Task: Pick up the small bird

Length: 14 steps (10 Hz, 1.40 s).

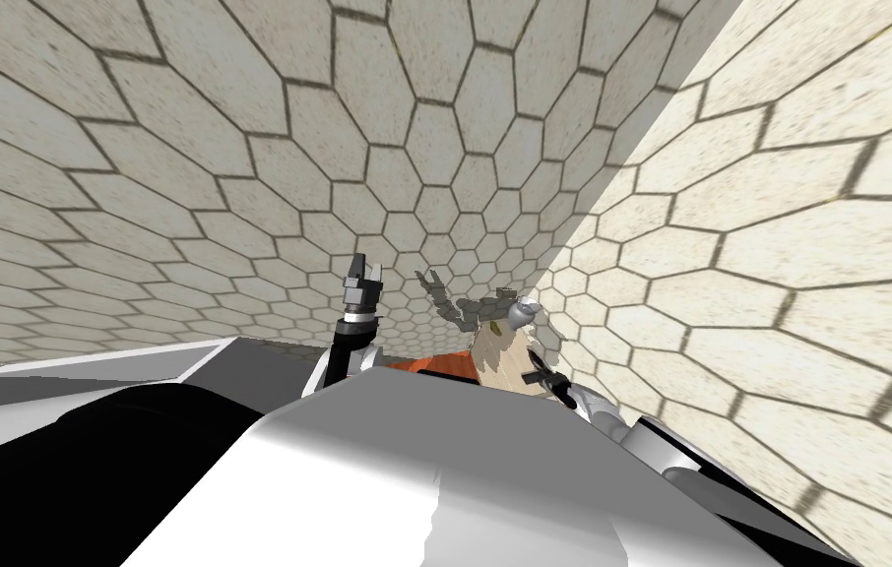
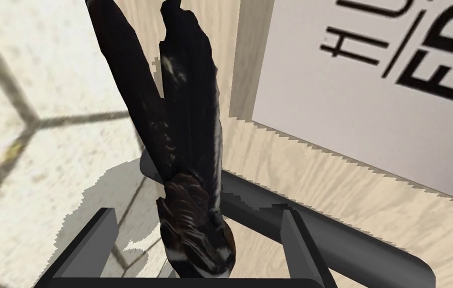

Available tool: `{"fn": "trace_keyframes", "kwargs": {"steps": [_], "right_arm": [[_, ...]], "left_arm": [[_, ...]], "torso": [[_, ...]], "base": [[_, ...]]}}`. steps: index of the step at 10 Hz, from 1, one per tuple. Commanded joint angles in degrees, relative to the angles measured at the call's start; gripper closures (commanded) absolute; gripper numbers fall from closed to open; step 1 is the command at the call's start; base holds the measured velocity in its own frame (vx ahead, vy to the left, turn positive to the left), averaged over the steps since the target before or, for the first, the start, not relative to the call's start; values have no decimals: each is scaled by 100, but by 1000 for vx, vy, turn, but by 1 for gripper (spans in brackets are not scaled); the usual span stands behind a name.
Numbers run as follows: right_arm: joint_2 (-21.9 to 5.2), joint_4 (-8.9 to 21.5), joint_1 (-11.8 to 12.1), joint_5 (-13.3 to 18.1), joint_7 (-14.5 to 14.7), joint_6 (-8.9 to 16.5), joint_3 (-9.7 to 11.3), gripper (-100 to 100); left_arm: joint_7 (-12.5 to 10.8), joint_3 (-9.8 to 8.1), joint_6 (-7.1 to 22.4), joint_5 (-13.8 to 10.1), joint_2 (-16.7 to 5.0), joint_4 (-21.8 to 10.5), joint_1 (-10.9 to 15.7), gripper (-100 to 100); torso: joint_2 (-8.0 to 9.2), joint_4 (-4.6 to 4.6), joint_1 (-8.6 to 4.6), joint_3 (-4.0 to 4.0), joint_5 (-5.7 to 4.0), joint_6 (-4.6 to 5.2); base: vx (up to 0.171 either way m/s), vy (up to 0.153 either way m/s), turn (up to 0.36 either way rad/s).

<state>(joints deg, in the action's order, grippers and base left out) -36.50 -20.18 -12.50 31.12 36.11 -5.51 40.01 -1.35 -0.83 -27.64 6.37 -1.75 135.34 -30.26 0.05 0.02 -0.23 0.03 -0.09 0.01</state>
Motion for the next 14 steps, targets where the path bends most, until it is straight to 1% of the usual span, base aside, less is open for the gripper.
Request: {"fn": "trace_keyframes", "kwargs": {"steps": [1, 3, 4, 5, 9, 10, 11, 13, 14], "right_arm": [[-23, 125, -14, -146, 286, -1, -70, -100], [70, 113, -20, -138, 326, 100, -100, -100], [77, 179, -35, -128, 391, 20, -158, -100], [79, 175, -36, -129, 385, 38, -154, 100], [79, 176, -36, -128, 387, 39, -153, 100], [80, 176, -35, -128, 387, 38, -153, 0], [-115, 137, -8, -154, 268, -103, -40, 100], [-115, 137, -8, -154, 268, -103, -40, 100], [-254, 154, 1, -165, 225, -255, 5, 100]], "left_arm": [[0, 0, 0, 0, 0, 0, 0, 0], [0, 1, 0, 0, 0, 0, 0, 0], [0, 0, 0, 0, 0, 0, 0, 0], [0, 0, 0, 0, 0, 0, 0, 0], [0, 1, 0, 0, 0, 0, 0, 0], [0, 1, 0, 0, 0, 0, 0, 0], [0, 1, 0, 0, 0, 0, 0, 0], [0, 1, 0, 0, 1, 0, 0, 0], [0, 1, 0, 0, 1, 0, 0, 0]], "torso": [[0, 0, 0, 0, 0, 0], [-6, -1, 13, -3, 1, -3], [-8, -1, 7, -4, 0, -3], [-8, -1, 10, -5, 0, -2], [-10, -2, 11, -6, -1, -2], [-10, -1, 12, -6, 0, -2], [-10, -1, 12, -5, 1, -2], [-8, 0, 41, -3, 8, 0], [-9, 0, 35, -4, 6, -1]], "base": [[-4, -12, 0], [-2, -18, 17], [0, -17, 7], [0, 0, 0], [0, 0, 0], [0, 0, 0], [-8, 59, -32], [5, 65, -27], [3, 60, -19]]}}
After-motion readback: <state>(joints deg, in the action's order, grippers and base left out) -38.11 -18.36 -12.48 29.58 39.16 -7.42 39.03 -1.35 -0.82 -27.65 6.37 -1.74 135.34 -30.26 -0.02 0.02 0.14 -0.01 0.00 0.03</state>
